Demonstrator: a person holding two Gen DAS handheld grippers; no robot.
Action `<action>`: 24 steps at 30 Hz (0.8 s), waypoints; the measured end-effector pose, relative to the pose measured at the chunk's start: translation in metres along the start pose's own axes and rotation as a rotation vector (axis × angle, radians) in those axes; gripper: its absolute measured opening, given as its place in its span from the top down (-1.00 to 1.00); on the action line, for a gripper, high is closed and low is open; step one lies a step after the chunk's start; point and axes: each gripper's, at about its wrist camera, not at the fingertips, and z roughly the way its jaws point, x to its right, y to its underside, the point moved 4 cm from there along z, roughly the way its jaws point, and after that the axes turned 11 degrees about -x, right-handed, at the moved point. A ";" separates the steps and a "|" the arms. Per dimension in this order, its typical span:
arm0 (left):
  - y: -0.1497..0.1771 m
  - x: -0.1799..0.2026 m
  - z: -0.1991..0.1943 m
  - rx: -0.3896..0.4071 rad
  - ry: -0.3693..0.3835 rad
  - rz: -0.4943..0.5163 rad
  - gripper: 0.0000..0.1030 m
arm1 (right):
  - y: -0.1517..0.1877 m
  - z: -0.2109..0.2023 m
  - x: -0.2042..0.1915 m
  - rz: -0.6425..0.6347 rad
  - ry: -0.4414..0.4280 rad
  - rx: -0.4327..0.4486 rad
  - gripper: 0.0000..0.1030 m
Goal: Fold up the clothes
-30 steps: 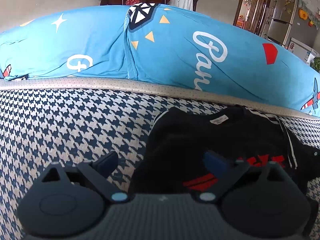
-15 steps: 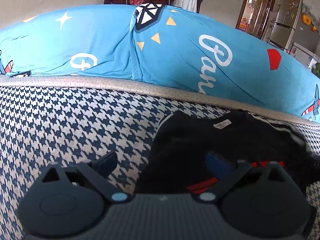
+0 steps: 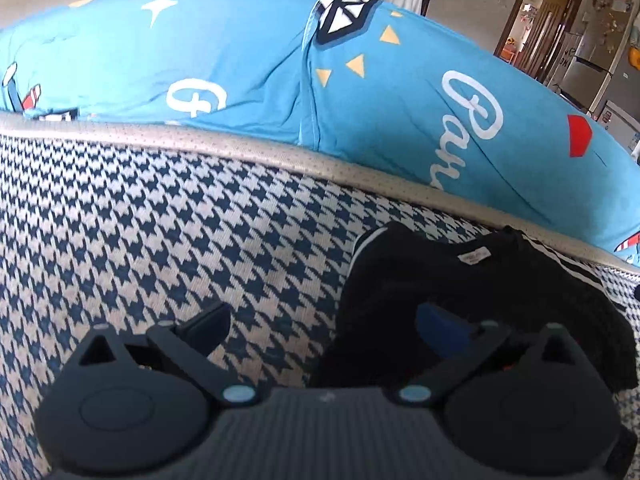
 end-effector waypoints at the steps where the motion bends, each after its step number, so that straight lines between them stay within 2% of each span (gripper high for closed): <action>1: 0.000 -0.002 0.001 -0.009 0.008 -0.007 -0.99 | 0.001 -0.001 -0.005 -0.015 -0.030 -0.014 0.10; 6: -0.003 -0.015 0.002 -0.044 0.059 -0.062 -0.99 | 0.015 -0.009 -0.046 -0.119 -0.193 -0.067 0.05; 10: -0.008 -0.030 0.000 -0.061 0.092 -0.124 -0.99 | 0.026 -0.031 -0.079 -0.194 -0.301 -0.075 0.05; 14: -0.015 -0.043 -0.014 -0.037 0.086 -0.162 -0.99 | 0.037 -0.059 -0.115 -0.288 -0.400 -0.064 0.03; 19: -0.016 -0.057 -0.029 -0.014 0.069 -0.181 -0.99 | 0.055 -0.082 -0.158 -0.392 -0.541 -0.096 0.02; 24: -0.013 -0.068 -0.037 -0.014 0.051 -0.176 -0.99 | 0.078 -0.090 -0.194 -0.492 -0.598 -0.113 0.02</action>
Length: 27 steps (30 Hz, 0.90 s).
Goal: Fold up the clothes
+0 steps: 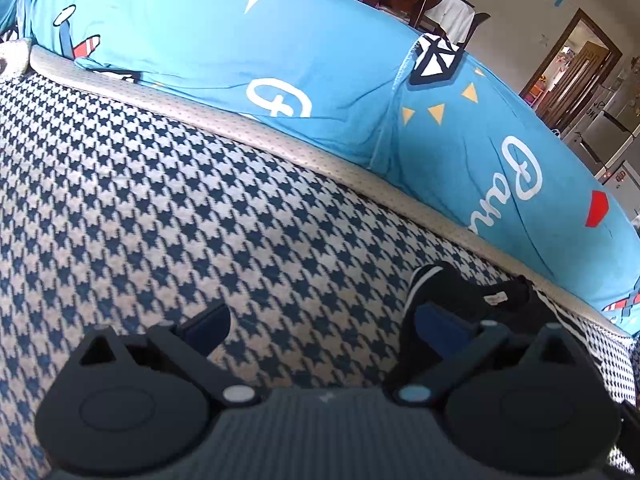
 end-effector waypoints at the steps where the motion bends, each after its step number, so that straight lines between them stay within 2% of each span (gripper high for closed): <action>1: 0.000 -0.003 -0.003 0.004 -0.003 -0.001 -0.99 | 0.001 0.004 -0.007 -0.018 -0.008 -0.005 0.02; 6: 0.000 -0.026 -0.017 0.022 -0.022 -0.013 -0.99 | 0.008 0.016 -0.034 -0.107 -0.078 -0.035 0.02; 7: 0.000 -0.031 -0.019 0.023 -0.026 -0.016 -0.99 | 0.011 0.019 -0.040 -0.132 -0.089 -0.040 -0.04; 10: 0.002 -0.045 -0.023 0.018 -0.036 -0.028 -0.99 | 0.018 0.030 -0.053 -0.187 -0.083 -0.053 -0.46; 14: 0.000 -0.058 -0.025 0.012 -0.042 -0.061 -0.99 | 0.030 0.050 -0.068 -0.238 -0.100 -0.102 -0.47; 17: -0.002 -0.064 -0.027 0.007 -0.021 -0.095 -0.99 | 0.041 0.062 -0.081 -0.318 -0.076 -0.117 -0.47; 20: -0.002 -0.063 -0.026 -0.001 -0.012 -0.096 -0.99 | 0.050 0.077 -0.085 -0.414 0.035 -0.134 -0.47; 24: -0.001 -0.057 -0.024 -0.020 -0.004 -0.085 -0.99 | 0.062 0.088 -0.077 -0.476 0.100 -0.170 -0.48; 27: -0.002 -0.050 -0.023 -0.027 0.004 -0.078 -0.99 | 0.063 0.090 -0.069 -0.466 0.128 -0.165 -0.48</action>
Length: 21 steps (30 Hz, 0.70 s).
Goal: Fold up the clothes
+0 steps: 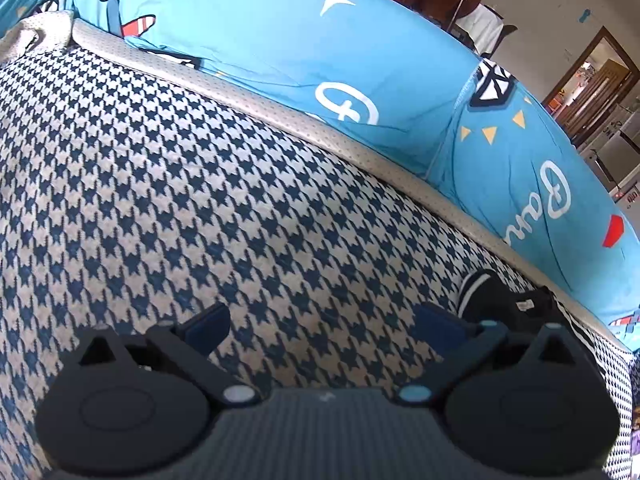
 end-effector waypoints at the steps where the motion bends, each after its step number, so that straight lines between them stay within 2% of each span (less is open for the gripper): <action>1: 0.000 0.002 0.001 -0.001 0.003 0.003 -0.99 | 0.000 0.001 0.003 0.010 0.007 -0.003 -0.47; 3: 0.002 0.005 0.001 -0.002 0.004 0.012 -0.99 | 0.000 0.003 0.007 0.024 0.019 -0.007 -0.45; 5: 0.003 0.007 0.002 -0.003 0.002 0.020 -0.99 | 0.002 0.003 0.010 0.051 0.009 -0.012 -0.17; 6: 0.003 0.007 0.002 -0.003 0.001 0.021 -0.99 | 0.002 0.003 0.012 0.069 0.000 -0.015 -0.10; 7: 0.003 0.007 0.002 -0.002 0.001 0.020 -0.99 | 0.002 0.003 0.014 0.084 -0.004 -0.014 0.17; 8: 0.003 0.007 0.002 -0.002 0.001 0.019 -0.99 | 0.001 0.002 0.016 0.093 0.004 -0.015 0.34; 10: 0.002 0.005 0.001 -0.001 0.001 0.014 -0.99 | -0.002 0.000 0.022 0.132 -0.002 -0.020 0.45; 12: 0.001 0.003 0.001 -0.002 -0.002 0.007 -0.99 | -0.006 -0.003 0.036 0.228 -0.058 -0.022 0.50; 15: 0.000 -0.001 -0.001 -0.002 0.001 -0.010 -0.99 | -0.014 -0.017 0.063 0.397 -0.171 0.034 0.52; 17: 0.000 -0.001 -0.001 -0.002 0.002 -0.008 -0.99 | -0.021 -0.035 0.085 0.508 -0.231 0.117 0.52; 19: 0.001 -0.001 -0.001 -0.002 0.001 -0.004 -0.99 | -0.025 -0.059 0.108 0.611 -0.270 0.240 0.52; 21: 0.001 0.001 0.000 -0.004 -0.002 0.000 -0.99 | -0.024 -0.080 0.131 0.711 -0.268 0.344 0.52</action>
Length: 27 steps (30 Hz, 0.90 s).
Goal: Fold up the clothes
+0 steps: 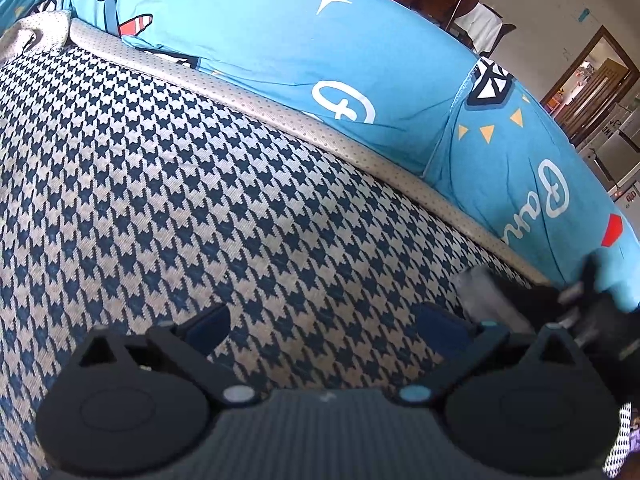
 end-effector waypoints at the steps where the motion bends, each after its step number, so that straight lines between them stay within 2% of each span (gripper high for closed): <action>1: 0.000 0.001 0.001 -0.003 -0.001 0.001 -0.99 | -0.006 -0.008 0.007 0.026 0.029 0.034 0.51; 4: 0.003 0.006 0.005 -0.016 0.002 0.011 -0.99 | -0.012 -0.020 0.025 0.029 0.241 0.080 0.43; 7: 0.007 0.018 0.010 -0.029 0.007 0.037 -0.99 | -0.007 -0.019 0.049 0.060 0.446 0.026 0.26; 9: 0.010 0.027 0.013 -0.036 0.010 0.055 -0.99 | -0.002 -0.021 0.064 0.105 0.474 -0.011 0.24; 10: 0.011 0.031 0.014 -0.039 0.014 0.063 -0.99 | -0.002 -0.023 0.068 0.121 0.477 -0.019 0.16; 14: 0.019 0.050 0.021 -0.061 0.026 0.095 -0.99 | -0.011 -0.047 0.062 0.038 0.559 0.076 -0.07; 15: 0.022 0.055 0.023 -0.069 0.029 0.106 -0.99 | -0.016 -0.053 0.059 0.013 0.555 0.103 -0.08; 17: 0.030 0.064 0.027 -0.088 0.034 0.130 -0.99 | -0.022 -0.058 0.054 -0.031 0.483 0.127 -0.08; 21: 0.045 0.078 0.035 -0.126 0.054 0.174 -0.99 | -0.024 -0.044 0.047 -0.157 0.337 0.071 -0.08; 24: 0.058 0.086 0.041 -0.163 0.073 0.206 -0.99 | -0.014 -0.018 0.046 -0.251 0.324 -0.037 -0.08; 27: 0.069 0.093 0.046 -0.187 0.065 0.246 -0.99 | 0.001 0.001 0.053 -0.306 0.384 -0.137 -0.10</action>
